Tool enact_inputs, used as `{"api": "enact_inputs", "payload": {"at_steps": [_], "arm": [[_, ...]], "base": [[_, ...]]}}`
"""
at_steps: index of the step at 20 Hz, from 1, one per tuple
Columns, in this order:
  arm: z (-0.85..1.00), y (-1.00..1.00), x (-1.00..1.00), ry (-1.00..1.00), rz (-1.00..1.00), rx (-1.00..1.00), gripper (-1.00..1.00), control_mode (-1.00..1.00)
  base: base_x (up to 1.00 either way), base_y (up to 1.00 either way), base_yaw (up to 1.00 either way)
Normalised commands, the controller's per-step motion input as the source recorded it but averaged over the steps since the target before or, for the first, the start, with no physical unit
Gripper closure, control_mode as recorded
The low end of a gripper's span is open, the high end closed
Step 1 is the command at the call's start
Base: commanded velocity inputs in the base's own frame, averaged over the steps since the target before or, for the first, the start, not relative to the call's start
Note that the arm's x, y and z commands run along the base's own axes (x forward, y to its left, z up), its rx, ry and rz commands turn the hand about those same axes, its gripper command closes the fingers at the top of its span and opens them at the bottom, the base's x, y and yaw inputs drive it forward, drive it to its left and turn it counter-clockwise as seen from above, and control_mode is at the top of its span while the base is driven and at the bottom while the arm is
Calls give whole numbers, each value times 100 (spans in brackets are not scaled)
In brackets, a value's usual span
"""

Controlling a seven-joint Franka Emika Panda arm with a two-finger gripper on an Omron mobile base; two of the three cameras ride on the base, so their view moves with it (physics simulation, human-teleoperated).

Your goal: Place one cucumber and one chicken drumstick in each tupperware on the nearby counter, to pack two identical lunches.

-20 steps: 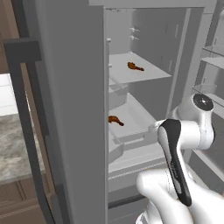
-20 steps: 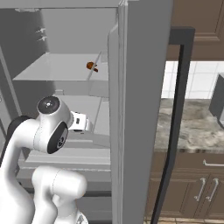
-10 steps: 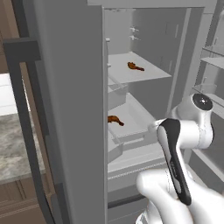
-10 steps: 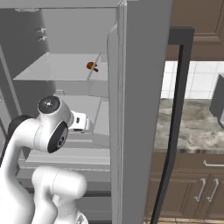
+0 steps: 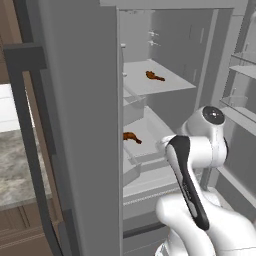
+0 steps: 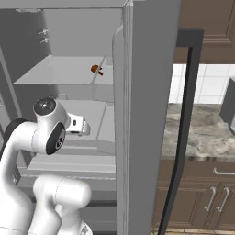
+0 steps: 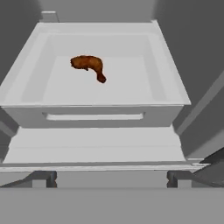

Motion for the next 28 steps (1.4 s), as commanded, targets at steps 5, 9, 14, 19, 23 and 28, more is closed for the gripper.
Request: {"api": "enact_inputs", "payload": {"at_steps": [5,9,14,19,23,28], "arm": [[-27,16,16,0,10,1,-100,-100],[-11,11,34,0,13,0,-100,-100],[-2,18,35,0,3,0,-100,-100],[-10,14,34,0,0,0,-100,-100],[-7,3,28,0,0,0,-100,-100],[-3,0,30,0,0,0,-100,-100]], "base": [[0,0,0],[0,0,0],[0,0,0],[0,0,0],[0,0,0],[0,0,0]]}}
